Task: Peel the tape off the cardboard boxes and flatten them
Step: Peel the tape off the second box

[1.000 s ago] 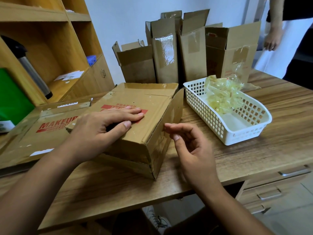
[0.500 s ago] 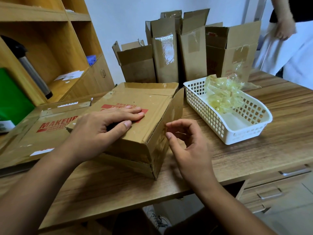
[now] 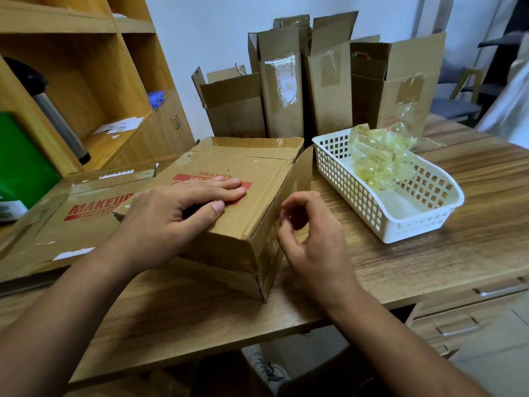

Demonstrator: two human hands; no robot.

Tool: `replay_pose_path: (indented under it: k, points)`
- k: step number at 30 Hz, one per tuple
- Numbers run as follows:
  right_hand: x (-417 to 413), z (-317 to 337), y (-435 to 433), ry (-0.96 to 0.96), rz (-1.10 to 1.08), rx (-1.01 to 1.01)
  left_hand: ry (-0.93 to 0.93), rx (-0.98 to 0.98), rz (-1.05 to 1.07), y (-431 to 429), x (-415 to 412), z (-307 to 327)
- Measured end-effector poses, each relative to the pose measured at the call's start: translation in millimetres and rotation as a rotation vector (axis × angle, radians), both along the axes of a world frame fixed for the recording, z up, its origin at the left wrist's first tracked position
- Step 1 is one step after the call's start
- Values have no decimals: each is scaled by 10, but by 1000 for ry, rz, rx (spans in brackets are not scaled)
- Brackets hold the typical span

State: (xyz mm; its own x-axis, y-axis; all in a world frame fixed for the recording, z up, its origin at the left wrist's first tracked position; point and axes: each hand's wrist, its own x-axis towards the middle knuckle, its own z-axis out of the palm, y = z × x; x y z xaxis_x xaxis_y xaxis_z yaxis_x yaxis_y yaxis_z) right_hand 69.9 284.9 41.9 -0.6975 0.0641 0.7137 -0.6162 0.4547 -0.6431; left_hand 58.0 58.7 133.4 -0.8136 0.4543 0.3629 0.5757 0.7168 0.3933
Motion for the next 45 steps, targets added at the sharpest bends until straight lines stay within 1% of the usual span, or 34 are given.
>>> replay_pose_path:
  k: [7, 14, 19, 22, 31, 34, 45]
  points:
    - [27, -13, 4, 46, -3, -59, 5, -4, -8, -9, -14, 1]
    - [-1, -2, 7, 86, -52, 13, 8, -3, -13, -2, -11, -2]
    - [-22, 31, -10, 55, -57, 63, 17, 7, -11, 7, 1, 3]
    - [-40, 31, -8, 9, -46, 60, 19, -4, -7, 14, -2, 2]
    - [109, -36, 28, -99, 69, -88, 11, -9, 5, 10, -4, 5]
    - [119, -24, 28, -89, 71, -110, 4, -1, -4, 13, -2, 2]
    - [73, 21, -1, -64, 19, -67, 7, 5, 16, 23, 6, 13]
